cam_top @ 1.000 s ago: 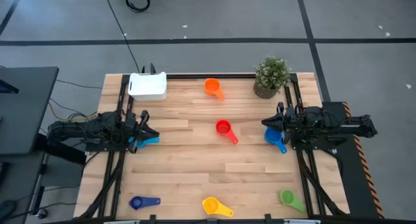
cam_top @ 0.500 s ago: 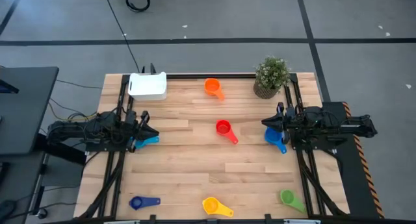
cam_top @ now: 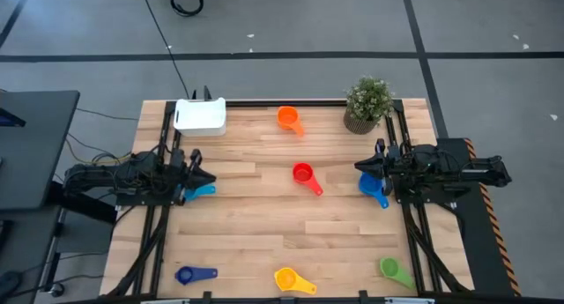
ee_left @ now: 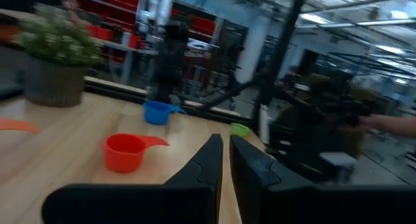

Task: Nest measuring cups in basket
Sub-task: Prepare the orange measuring cup

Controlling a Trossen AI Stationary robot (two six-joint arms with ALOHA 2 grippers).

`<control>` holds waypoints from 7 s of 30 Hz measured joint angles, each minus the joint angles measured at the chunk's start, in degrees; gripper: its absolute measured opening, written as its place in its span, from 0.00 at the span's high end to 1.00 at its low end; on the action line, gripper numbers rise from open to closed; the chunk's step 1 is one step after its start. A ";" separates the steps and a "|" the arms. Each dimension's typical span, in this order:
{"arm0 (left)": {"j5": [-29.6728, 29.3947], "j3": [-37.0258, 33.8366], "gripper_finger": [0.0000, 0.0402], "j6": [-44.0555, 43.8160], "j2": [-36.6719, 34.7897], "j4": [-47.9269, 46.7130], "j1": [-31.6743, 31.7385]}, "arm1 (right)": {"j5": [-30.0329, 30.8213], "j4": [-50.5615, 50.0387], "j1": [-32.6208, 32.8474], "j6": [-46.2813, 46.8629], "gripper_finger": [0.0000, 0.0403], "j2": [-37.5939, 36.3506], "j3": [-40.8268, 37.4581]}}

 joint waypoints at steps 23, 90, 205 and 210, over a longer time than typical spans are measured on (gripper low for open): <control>-17.34 17.13 0.99 0.94 15.60 -17.44 0.02 | -4.97 16.92 0.01 20.49 0.91 0.00 0.00; -4.65 71.78 0.67 16.68 86.22 -29.56 19.53 | 11.60 -35.87 -0.16 1.66 0.97 36.31 49.99; 0.36 112.39 0.68 51.80 134.53 -40.47 30.76 | 10.38 -30.91 -14.53 6.07 0.97 41.79 49.92; -0.37 112.36 0.68 52.69 135.29 -42.45 30.75 | 10.26 -31.15 -14.84 5.96 0.97 41.70 49.92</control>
